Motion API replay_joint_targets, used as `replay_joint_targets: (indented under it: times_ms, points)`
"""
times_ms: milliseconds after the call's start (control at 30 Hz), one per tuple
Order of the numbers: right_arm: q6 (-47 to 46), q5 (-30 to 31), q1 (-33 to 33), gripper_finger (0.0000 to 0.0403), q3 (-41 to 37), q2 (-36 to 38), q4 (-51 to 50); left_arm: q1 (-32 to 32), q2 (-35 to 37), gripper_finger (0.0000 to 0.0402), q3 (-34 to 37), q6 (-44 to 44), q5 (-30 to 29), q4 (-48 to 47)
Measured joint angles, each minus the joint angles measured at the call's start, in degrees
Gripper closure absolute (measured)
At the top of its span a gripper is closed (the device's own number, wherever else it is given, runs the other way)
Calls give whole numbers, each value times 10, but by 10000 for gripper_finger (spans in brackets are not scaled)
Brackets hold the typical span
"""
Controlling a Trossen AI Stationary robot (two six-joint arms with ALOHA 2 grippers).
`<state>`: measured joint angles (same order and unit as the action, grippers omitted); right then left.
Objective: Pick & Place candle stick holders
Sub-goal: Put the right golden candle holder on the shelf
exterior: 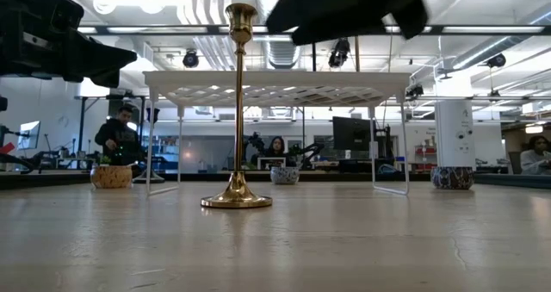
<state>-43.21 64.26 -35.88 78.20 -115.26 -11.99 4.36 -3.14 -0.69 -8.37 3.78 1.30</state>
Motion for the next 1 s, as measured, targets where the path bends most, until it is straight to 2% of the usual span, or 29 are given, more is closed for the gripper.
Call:
replay_joint_targets:
  times_ms: [167,367,1000]
  points:
    - [41,-16,40,214,-32,0,79,0,0,388,0,0,0,0]
    - [29,-131,70,219,-30,0,83,0,0,388,0,0,0,0]
    - [40,-154,103,258,-31,0,127,0,0,388,0,0,0,0]
